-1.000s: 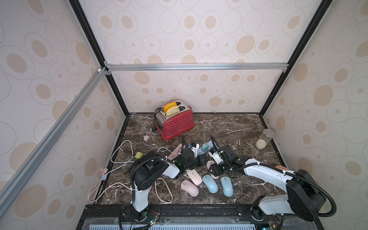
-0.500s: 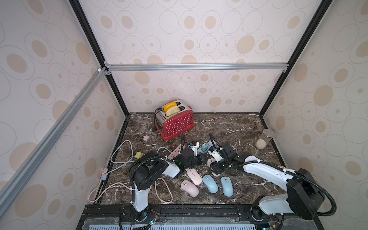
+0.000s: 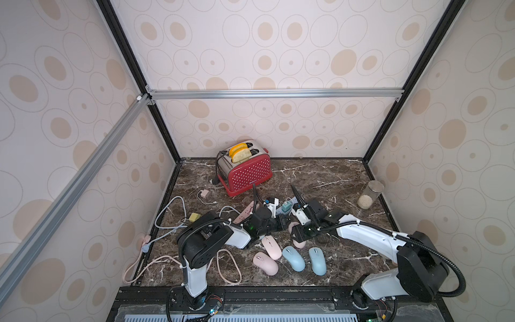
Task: Unplug the wireless mouse
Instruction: Remove the power cord from the mouse, then place the power cord at the center of the board, then place the mouse at the center of the board.
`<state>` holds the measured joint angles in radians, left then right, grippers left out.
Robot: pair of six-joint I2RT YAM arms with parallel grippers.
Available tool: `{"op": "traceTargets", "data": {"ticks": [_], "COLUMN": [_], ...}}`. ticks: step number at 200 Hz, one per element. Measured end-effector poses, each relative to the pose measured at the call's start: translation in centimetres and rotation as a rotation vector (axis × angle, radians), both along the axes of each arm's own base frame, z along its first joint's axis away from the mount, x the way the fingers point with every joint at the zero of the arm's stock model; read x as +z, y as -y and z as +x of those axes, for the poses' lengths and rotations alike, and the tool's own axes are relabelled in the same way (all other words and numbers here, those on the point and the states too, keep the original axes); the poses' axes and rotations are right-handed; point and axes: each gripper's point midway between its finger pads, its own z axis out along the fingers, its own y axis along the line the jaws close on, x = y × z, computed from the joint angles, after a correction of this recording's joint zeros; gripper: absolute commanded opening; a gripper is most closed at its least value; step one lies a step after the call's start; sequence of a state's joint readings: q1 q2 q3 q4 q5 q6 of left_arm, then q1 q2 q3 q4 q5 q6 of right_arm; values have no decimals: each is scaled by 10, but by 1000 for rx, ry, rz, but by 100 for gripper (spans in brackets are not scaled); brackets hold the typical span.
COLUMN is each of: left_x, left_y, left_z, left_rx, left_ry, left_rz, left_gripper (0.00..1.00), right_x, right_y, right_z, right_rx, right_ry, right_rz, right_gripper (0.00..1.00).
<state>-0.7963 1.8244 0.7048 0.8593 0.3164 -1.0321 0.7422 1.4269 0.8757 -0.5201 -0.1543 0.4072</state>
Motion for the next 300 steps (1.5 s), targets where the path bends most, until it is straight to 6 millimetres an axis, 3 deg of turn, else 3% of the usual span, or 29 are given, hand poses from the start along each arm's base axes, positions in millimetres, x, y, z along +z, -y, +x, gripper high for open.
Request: {"op": "traceTargets", "data": {"ticks": [62,105,143,167,205,233,261,300], "left_x": [8,19,22,21,29,52,77,77], "left_y": [0,-20,-21,-20,-19,-22,-32,-60], "left_z": [-5,25,28,26,19,14,10,11], "left_rx": [-31,64,74,64,38,29,40,103], "left_ry": [24,54,56,43,32,59,108,149], "left_rz": [15,-20,-32,-35,-39,-54,-32,182], "left_gripper": [0,0,0,36,65,71,72,70], "right_x": [5,-26,-37,-49,-52,-42,-13,32], "right_y": [5,51,55,53,48,48,53,58], "right_z": [-7,-31,-31,-23,-12,-6,4,27], "right_rx": [71,6,-45,-86,-134,-162,-209,-256], "right_ry": [41,-57,-75,-80,-60,-9,87,214], "right_rz": [-9,-162,-178,-195,-173,-133,-71,8], "right_gripper": [41,41,56,68,77,79,79,79]}}
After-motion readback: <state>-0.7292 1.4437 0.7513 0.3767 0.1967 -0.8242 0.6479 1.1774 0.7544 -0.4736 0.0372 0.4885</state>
